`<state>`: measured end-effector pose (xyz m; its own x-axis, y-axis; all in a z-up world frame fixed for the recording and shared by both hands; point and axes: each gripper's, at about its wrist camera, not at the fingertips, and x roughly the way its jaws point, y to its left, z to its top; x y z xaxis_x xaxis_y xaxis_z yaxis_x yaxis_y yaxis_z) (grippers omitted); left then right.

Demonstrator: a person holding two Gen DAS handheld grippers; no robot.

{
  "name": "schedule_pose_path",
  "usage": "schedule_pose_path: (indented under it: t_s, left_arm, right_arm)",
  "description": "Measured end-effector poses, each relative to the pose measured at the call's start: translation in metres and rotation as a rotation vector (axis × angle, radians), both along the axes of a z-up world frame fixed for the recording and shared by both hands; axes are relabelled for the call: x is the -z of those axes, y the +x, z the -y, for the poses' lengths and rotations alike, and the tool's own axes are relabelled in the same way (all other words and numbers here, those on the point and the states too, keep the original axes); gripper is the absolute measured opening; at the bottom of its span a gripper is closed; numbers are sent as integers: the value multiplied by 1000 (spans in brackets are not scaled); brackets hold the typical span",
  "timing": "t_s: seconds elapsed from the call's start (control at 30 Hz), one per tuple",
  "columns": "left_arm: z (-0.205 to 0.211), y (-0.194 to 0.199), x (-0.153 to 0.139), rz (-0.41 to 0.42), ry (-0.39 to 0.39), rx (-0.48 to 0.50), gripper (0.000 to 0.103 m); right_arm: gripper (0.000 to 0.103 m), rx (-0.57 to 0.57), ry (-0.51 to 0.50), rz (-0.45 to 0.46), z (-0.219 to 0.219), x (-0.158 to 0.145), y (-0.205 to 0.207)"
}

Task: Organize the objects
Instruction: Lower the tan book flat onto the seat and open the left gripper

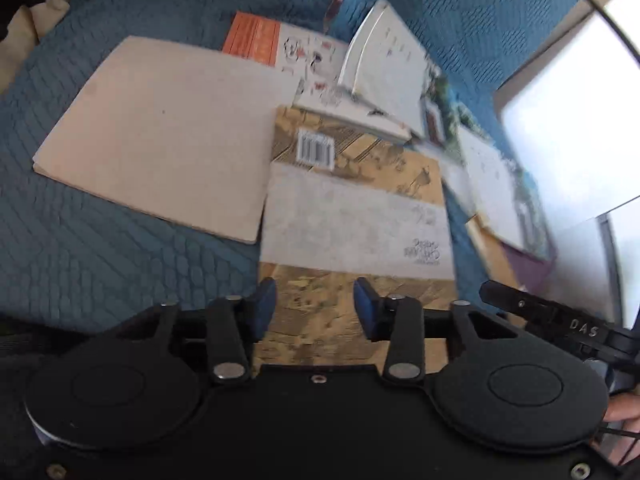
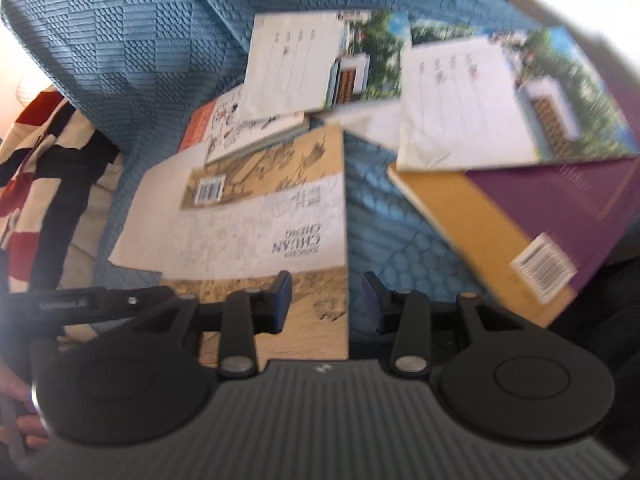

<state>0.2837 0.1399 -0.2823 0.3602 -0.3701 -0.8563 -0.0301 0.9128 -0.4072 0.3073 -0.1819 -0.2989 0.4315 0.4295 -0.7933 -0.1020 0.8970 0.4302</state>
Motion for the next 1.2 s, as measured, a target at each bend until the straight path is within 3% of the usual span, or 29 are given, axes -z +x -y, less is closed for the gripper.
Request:
schedule_pose_path:
  t_s: [0.33, 0.53, 0.87, 1.2]
  left_arm:
    - [40, -17, -112, 227, 68, 20, 37]
    - [60, -38, -154, 298, 80, 21, 37]
    - [95, -84, -182, 348, 88, 29, 37]
    - [113, -106, -186, 358, 73, 61, 37]
  right_arm:
    - [42, -23, -36, 204, 10, -92, -14]
    - [42, -17, -31, 302, 22, -139, -37]
    - [42, -33, -78, 414, 34, -181, -85]
    - [42, -29, -69, 444, 38, -189, -113]
